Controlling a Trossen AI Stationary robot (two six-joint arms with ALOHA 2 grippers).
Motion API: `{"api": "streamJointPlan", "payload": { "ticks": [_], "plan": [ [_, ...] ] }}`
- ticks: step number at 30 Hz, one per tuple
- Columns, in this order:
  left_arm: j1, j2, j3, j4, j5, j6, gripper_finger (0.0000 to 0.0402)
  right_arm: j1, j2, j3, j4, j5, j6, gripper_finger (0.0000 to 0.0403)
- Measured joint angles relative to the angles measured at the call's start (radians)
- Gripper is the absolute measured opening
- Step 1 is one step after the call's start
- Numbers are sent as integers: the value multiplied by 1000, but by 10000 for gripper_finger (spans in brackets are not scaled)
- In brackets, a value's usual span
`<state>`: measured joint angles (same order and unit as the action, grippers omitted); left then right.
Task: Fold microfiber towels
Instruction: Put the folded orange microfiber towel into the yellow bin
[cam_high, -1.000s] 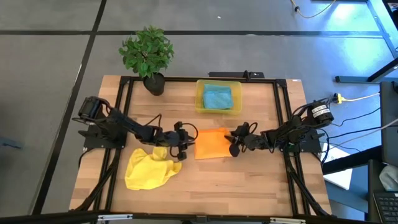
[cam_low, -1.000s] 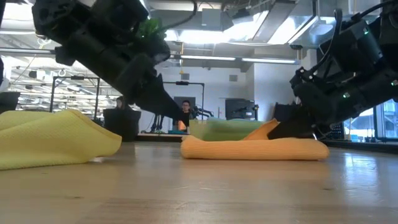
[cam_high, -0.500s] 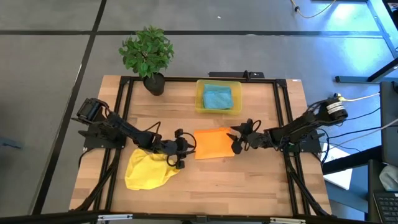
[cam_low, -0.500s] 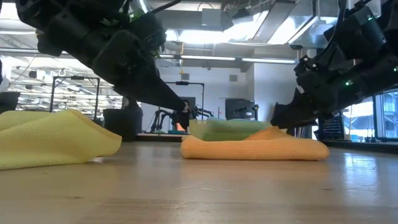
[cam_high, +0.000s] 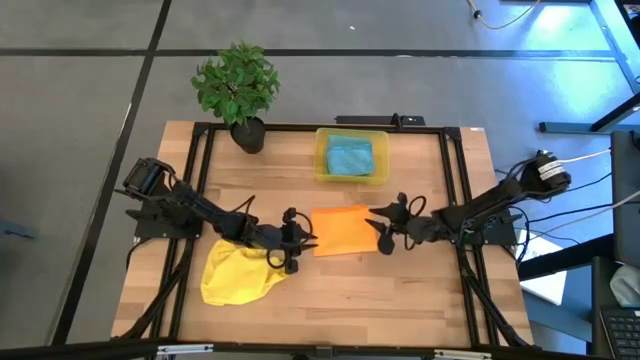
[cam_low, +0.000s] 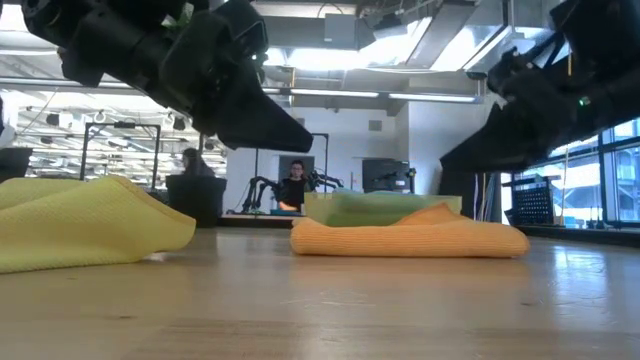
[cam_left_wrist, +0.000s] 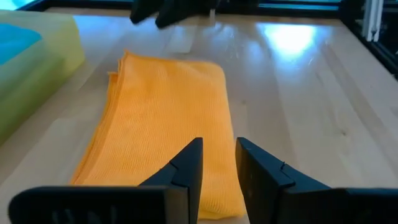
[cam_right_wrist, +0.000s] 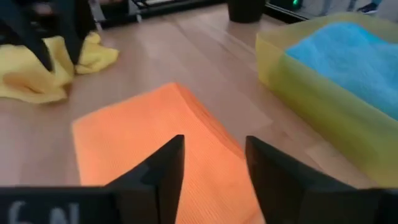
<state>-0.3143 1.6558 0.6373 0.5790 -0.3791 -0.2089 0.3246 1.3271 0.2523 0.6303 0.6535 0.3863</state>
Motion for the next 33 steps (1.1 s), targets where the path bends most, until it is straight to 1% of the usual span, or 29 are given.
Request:
{"api": "streamJointPlan", "payload": {
  "ticks": [5, 8, 11, 16, 20, 24, 29, 33],
  "plan": [
    [-9, 0, 0, 7, -4, 1, 86, 11, 82, 0, 1, 34, 58, 126],
    [-14, 0, 0, 7, -5, 1, 86, 3, 140, 0, 14, 58, 90, 106],
    [-15, 0, 0, 6, -5, 1, 86, -8, 198, 0, 15, 112, 145, 94],
    [-15, 0, 0, 5, -5, 1, 86, -29, 254, -1, 14, 106, 171, 91],
    [-15, 0, 0, -7, -5, 1, 86, -29, 254, -1, 27, 105, 173, 91],
    [-20, 0, 0, -17, -6, 1, 86, -11, 197, 9, 32, 105, 126, 90],
    [-37, 0, 0, -18, -6, 1, 86, 52, 102, 60, 33, 89, 9, 90],
    [-59, 13, 1, 8, -6, 9, 86, 114, 77, 111, 33, 50, -106, 90]
  ]
}}
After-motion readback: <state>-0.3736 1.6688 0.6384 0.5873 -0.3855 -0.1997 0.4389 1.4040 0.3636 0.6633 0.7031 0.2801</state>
